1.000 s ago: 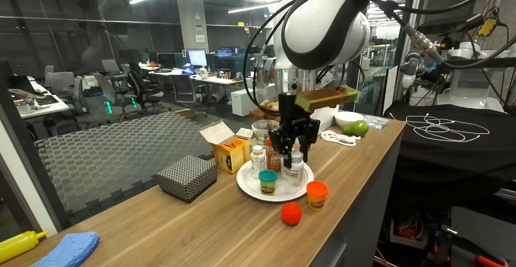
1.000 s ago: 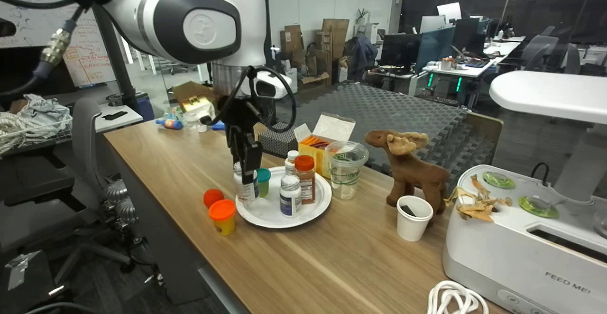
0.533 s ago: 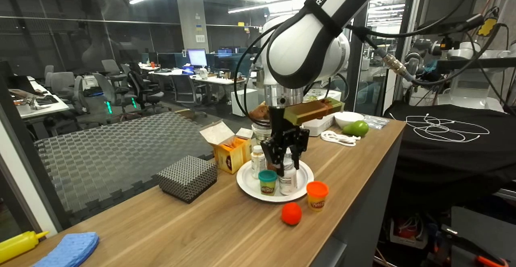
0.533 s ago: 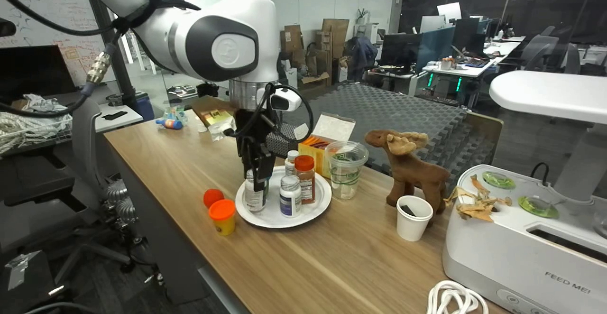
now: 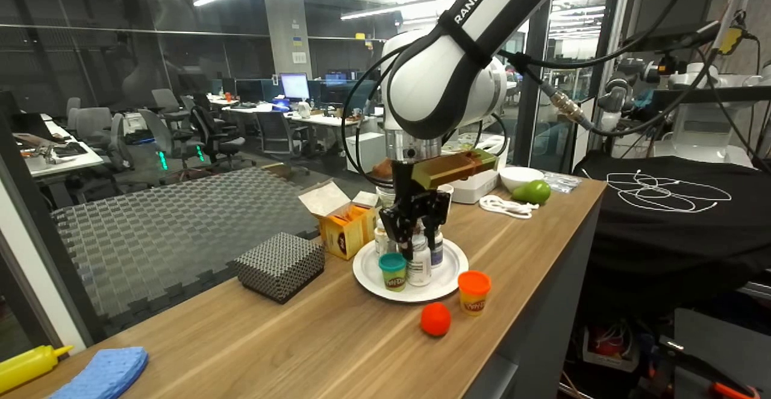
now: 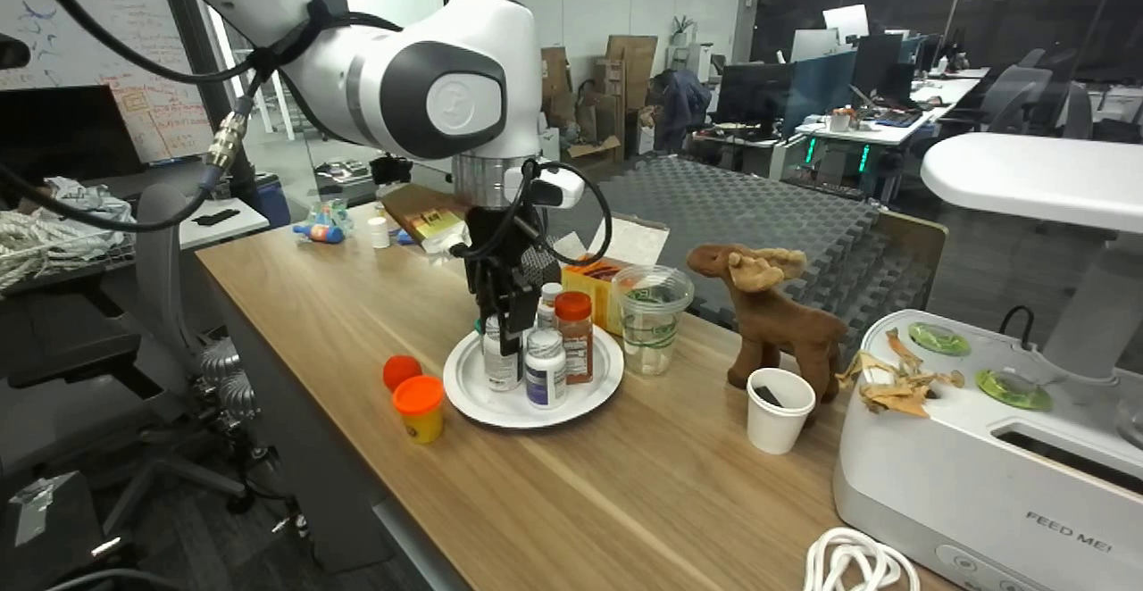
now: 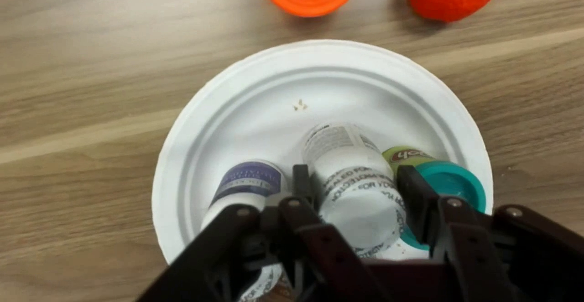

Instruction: Put the bottles and red plushy on the plate. Stack the clear cups

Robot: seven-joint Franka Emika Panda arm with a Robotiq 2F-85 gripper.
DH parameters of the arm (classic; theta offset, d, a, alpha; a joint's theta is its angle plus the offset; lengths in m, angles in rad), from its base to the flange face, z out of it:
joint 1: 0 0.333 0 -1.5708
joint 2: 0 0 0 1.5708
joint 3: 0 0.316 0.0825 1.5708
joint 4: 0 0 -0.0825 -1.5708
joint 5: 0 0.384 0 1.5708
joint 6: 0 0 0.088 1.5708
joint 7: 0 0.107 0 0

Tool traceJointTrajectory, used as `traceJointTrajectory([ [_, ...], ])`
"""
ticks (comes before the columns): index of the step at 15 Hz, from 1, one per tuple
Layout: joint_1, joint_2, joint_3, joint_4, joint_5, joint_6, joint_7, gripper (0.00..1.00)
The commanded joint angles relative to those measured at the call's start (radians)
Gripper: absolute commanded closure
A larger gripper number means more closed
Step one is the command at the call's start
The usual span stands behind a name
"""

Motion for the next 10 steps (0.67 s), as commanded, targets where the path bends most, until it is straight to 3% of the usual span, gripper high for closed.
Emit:
traceJointTrajectory([
  [1,0.02,0.027,-0.022,0.043,-0.017,0.034,0.012,0.74],
  [10,0.022,0.048,-0.039,0.072,-0.015,0.088,0.009,0.74],
])
